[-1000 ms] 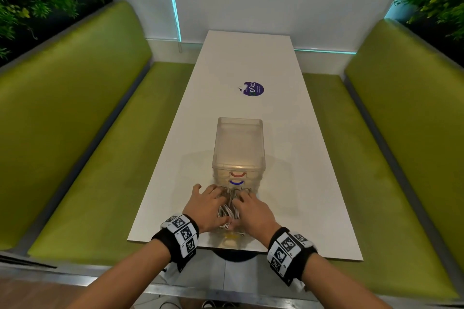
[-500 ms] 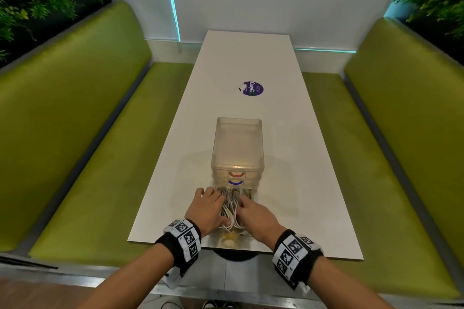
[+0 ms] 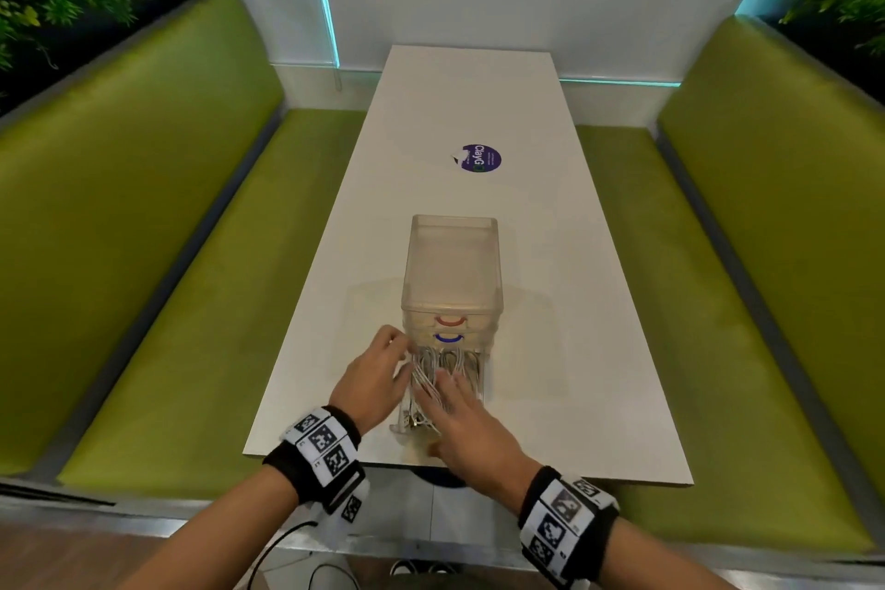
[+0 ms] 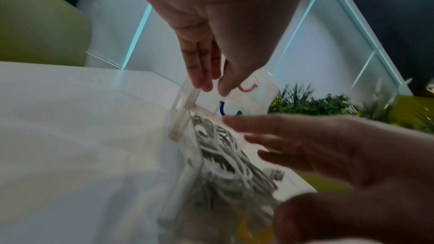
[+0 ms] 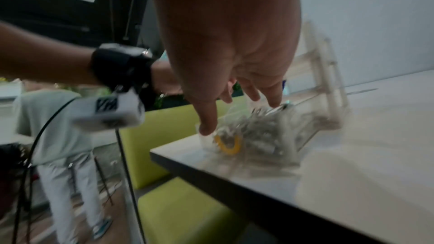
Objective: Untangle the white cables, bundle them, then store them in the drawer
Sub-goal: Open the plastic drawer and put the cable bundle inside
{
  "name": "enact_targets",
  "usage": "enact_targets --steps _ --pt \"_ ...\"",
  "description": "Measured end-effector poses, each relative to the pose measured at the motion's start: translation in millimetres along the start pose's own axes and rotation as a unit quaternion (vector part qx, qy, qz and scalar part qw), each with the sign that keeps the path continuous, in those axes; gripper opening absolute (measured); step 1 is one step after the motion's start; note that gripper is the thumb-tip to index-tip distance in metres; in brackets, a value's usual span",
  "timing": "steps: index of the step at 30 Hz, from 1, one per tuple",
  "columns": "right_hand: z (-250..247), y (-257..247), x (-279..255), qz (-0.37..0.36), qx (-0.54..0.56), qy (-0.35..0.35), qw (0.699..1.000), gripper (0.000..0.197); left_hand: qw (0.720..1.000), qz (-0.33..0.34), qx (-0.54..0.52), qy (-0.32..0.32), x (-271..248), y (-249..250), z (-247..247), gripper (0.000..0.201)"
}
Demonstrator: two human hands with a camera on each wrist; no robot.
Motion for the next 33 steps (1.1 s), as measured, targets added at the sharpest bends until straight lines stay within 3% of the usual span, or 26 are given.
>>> enact_targets --steps 3,5,7,9,12,16,22,29,33 --pt "10 -7 11 -0.045 -0.04 0.007 0.998 0.075 0.999 -0.03 -0.004 0.026 10 -6 -10 0.013" --pt "15 -6 17 -0.063 -0.068 -0.009 0.996 0.073 0.994 -0.036 -0.018 0.099 15 -5 -24 0.018" --pt "13 -7 18 -0.079 -0.077 -0.017 0.994 0.071 0.988 -0.005 -0.023 0.152 21 1 -41 0.035" --pt "8 -8 17 -0.074 -0.064 -0.005 0.995 0.068 0.991 0.065 0.024 0.111 34 8 -51 0.06" --pt "2 -8 19 -0.068 -0.054 0.013 0.996 0.066 0.986 0.116 0.113 -0.021 59 14 -53 0.083" --pt "8 -5 24 -0.094 -0.071 -0.02 0.993 0.058 0.976 0.106 0.153 -0.117 75 10 -45 0.062" --pt "-21 17 29 -0.08 -0.055 -0.03 0.995 0.047 0.974 0.104 0.154 -0.127 82 9 -39 0.047" --pt "-24 19 21 -0.026 -0.062 0.121 0.99 0.044 0.974 0.093 0.164 -0.124 80 16 -39 0.046" --pt "-31 23 19 0.006 -0.067 0.155 0.986 0.037 0.979 0.101 0.141 -0.107 79 19 -40 0.045"
Point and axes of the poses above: each hand's wrist, its own x-axis towards the middle knuckle, its own z-axis out of the palm, y = z × x, the point moved 4 cm from there along x, towards the middle knuckle, and after that the axes turned 5 degrees about -y, right-handed, at the moved point
